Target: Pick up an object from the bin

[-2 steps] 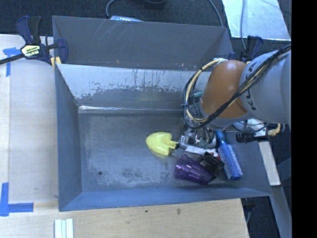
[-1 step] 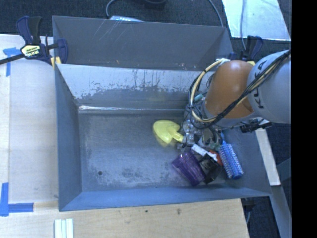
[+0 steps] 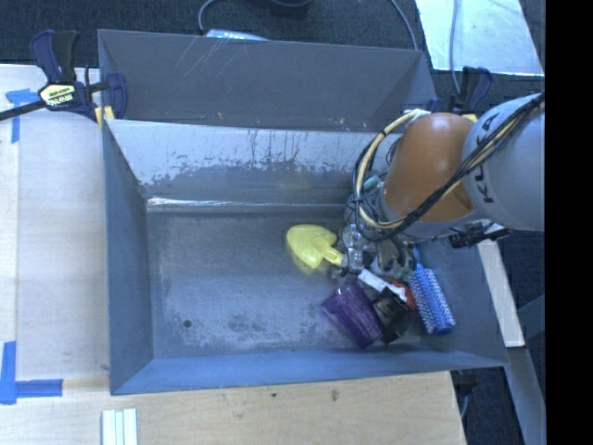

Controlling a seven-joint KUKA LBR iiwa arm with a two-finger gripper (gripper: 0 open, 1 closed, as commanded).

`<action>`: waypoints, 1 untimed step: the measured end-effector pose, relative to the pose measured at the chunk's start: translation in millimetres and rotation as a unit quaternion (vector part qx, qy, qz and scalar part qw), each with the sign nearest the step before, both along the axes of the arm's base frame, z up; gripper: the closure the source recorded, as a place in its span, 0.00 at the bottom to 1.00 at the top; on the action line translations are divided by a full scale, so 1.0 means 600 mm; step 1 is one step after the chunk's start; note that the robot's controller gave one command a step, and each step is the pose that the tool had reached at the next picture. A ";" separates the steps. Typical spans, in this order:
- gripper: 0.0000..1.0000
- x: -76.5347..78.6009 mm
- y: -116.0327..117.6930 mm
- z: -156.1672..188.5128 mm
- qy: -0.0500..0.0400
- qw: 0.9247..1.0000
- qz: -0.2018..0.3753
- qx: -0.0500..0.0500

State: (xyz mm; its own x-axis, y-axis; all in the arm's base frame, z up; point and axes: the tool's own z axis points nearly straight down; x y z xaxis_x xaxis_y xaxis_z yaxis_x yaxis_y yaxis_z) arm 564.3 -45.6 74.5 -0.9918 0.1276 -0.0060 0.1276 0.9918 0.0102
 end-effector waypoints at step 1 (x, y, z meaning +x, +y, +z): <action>1.00 -0.001 0.001 0.004 0.000 1.000 0.000 0.000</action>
Offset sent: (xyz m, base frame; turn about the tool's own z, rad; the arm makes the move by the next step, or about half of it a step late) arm 0.0000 -0.0001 0.1095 0.0000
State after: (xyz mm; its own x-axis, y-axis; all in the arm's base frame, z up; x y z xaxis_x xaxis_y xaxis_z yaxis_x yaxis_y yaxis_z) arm 563.9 -45.3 76.8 -0.9918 0.1277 -0.0060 0.1276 0.9918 0.0107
